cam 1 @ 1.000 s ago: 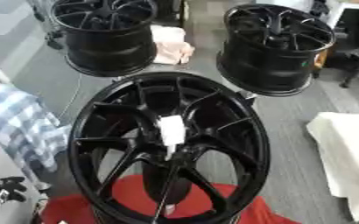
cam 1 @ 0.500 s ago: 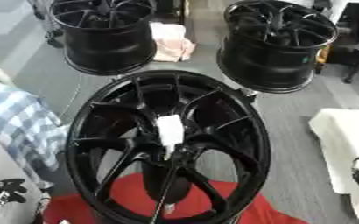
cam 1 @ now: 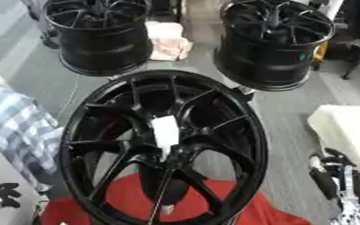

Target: Pull the pin out of the wheel hub.

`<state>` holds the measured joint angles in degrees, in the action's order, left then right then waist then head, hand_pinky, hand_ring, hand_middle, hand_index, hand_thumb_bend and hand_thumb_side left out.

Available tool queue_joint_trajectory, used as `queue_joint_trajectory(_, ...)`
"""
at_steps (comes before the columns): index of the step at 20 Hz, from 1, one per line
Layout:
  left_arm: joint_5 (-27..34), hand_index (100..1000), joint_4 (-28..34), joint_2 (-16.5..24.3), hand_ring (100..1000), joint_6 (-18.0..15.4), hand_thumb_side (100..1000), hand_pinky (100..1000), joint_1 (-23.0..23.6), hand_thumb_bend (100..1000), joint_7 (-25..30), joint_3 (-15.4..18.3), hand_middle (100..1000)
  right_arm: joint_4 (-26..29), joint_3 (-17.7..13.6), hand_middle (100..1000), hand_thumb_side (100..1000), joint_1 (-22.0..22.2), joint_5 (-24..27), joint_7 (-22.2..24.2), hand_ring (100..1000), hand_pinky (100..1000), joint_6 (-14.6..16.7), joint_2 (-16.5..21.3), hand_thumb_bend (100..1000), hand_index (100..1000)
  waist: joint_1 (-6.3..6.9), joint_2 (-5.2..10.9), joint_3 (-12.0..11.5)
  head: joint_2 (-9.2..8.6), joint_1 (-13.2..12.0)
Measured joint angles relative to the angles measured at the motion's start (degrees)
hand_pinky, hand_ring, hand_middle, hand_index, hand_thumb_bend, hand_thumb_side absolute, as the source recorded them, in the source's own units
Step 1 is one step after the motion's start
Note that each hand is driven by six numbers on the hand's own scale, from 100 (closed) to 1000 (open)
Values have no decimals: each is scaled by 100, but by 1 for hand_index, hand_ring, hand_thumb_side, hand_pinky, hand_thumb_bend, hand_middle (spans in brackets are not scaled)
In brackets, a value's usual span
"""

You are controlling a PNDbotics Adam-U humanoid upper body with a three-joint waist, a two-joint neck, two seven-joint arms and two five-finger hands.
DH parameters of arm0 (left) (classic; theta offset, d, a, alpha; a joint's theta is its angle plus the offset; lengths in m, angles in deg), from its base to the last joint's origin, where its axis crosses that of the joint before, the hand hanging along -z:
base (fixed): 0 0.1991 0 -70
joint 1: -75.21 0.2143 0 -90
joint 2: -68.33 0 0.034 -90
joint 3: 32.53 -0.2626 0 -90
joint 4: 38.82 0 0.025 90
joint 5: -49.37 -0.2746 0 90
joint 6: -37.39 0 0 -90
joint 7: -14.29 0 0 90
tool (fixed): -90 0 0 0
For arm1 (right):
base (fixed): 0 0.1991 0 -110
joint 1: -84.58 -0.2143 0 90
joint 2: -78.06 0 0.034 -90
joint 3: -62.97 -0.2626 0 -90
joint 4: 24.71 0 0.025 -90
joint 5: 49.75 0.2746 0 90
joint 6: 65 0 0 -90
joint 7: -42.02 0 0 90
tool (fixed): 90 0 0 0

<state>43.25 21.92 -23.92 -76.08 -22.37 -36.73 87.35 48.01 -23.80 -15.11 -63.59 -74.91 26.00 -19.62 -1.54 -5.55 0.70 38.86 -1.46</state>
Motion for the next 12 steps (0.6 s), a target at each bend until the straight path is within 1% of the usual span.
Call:
queue_joint_trajectory(5,-9,795,-36,0,586,-20,679,769,0,116,-18,-2,607,-24,36,597,545,38,224,-191,592,675,152,0,100,810,31,1,18,7,-36)
queue_joint_trajectory(12,-18,796,-69,0,586,-54,680,769,2,116,-43,-3,608,-103,107,590,544,33,451,-381,586,672,299,12,100,805,30,3,24,86,-137)
